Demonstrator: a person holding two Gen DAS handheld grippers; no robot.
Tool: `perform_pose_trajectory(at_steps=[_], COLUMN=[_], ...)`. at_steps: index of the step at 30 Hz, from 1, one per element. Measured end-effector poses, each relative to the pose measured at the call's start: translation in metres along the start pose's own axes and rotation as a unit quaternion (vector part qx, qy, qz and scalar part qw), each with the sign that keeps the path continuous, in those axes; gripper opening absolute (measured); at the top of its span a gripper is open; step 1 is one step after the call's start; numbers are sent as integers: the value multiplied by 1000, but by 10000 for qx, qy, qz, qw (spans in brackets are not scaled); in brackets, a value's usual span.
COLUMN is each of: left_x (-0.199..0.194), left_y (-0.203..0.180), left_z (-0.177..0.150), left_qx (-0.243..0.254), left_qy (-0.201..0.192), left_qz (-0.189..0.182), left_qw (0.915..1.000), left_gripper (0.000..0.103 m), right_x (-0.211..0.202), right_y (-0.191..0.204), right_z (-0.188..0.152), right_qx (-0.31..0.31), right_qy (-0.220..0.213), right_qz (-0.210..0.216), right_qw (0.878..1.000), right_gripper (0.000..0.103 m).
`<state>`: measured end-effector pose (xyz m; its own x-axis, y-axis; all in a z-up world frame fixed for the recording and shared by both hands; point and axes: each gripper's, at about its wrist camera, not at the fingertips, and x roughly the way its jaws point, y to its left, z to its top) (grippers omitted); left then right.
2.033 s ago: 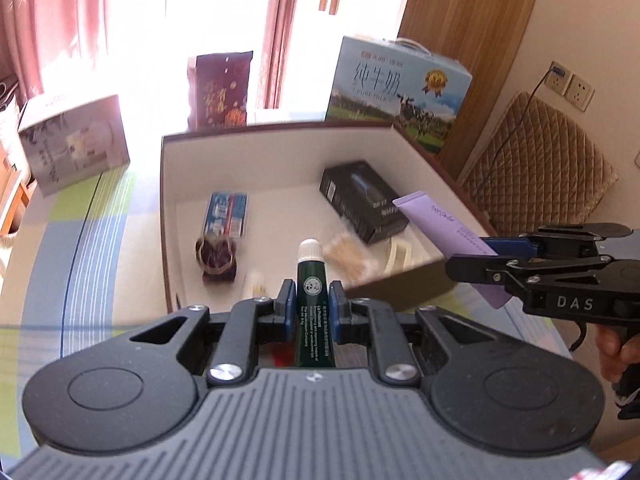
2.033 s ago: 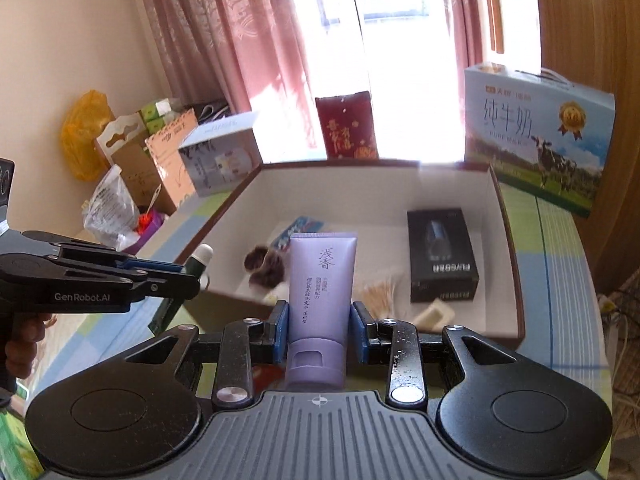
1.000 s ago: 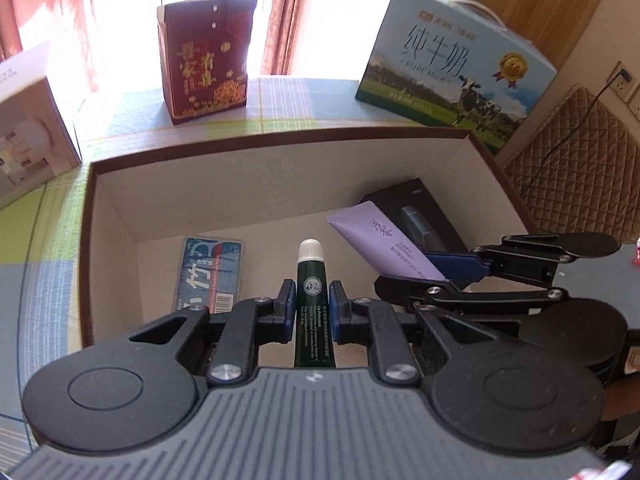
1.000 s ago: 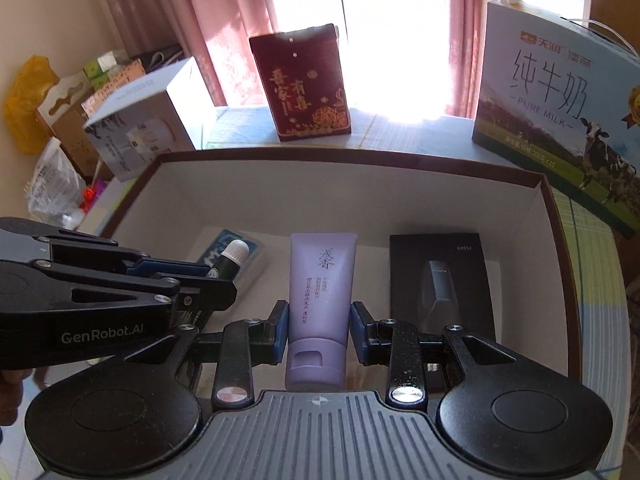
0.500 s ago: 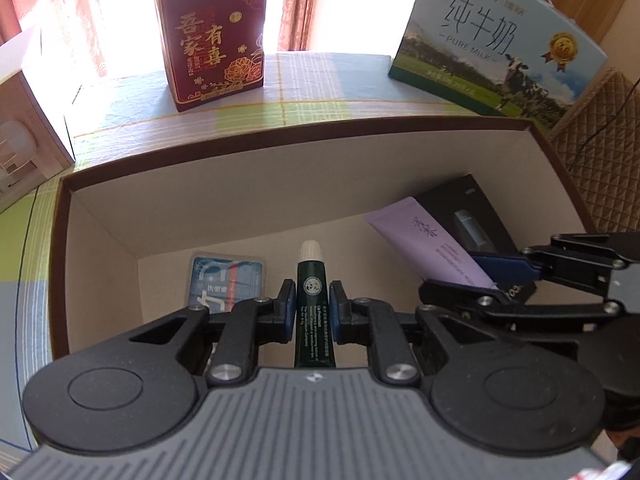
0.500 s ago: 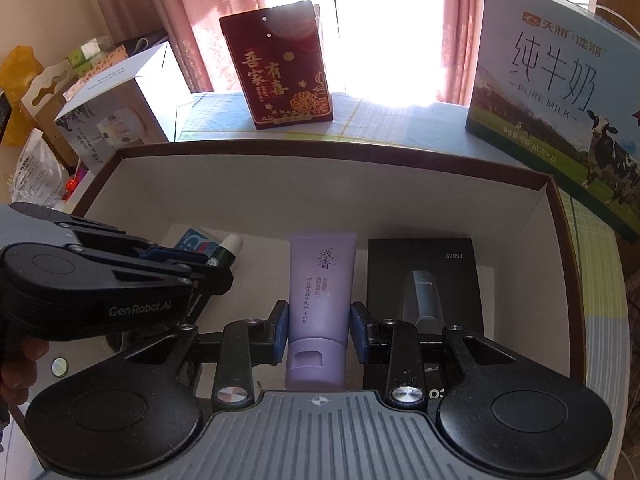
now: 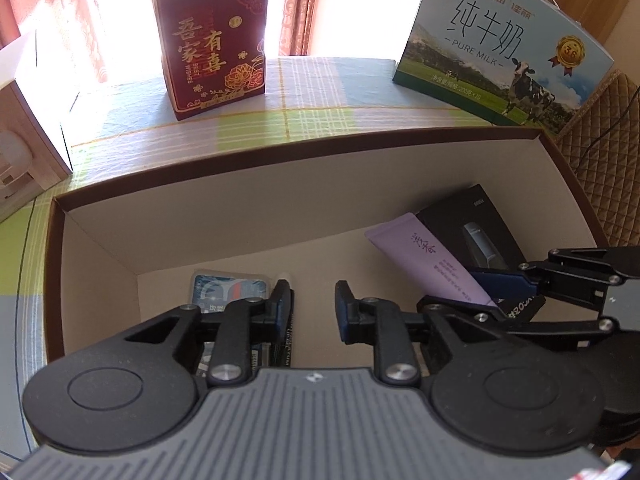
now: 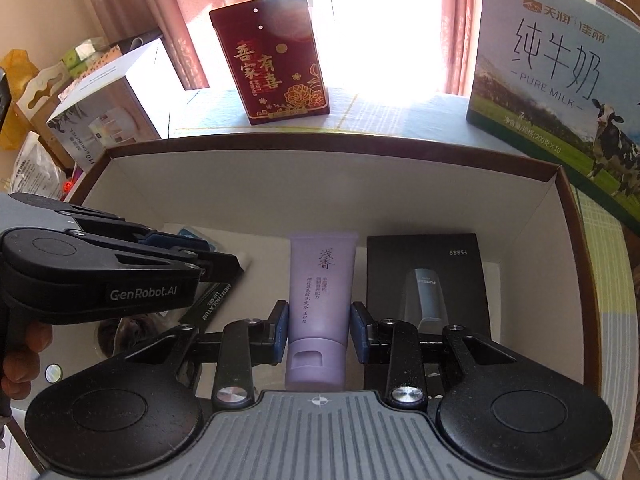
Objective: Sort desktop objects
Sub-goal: 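Open the left tool to drop the green tube while the right tool releases the purple tube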
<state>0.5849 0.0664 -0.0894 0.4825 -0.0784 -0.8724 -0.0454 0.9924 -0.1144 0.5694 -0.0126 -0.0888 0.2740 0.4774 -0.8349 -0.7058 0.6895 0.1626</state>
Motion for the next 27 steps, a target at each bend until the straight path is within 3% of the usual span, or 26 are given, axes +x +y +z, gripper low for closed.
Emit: perform_pose_trajectory(at_steps=[4,11,13,15,18,22,24,27], left_x=[-4,-18,-23,-27,-34,-43,-47,-55], left_y=[3,8,9,9,9,5,3,1], left_z=[0,-1,-3,-6,-10,-17,-21,-27], left_qx=[12,79,99,113,122,234,292,329], left_qy=[-33,-168,-192,-223,-250,-330,-341,-376], left_qz=[6,61,70,103,134,169,212,290], left_qw=[10000,9998,9997,9996,9995,9990,9988,9983], left_gripper=[23,36,40,45,57,63,72,74], right_x=[3,0,-4,-10,-20,-33,-39,-47], right_y=[1,-4,-3,-2,1,2,1,0], right_z=[1,5,5,4,0,-9,-13,-19], right_qx=[8,204,195,149,3,-53,-31,31], right_qy=[1,-241,-271,-335,-381,-458,-503,-553], right_qz=[14,232,220,211,166,98,104,116], right_qw=[10000,9992,9992,9991,9991,9989,9987,9984], right_gripper=[30,32,53,63,69,89,91,98])
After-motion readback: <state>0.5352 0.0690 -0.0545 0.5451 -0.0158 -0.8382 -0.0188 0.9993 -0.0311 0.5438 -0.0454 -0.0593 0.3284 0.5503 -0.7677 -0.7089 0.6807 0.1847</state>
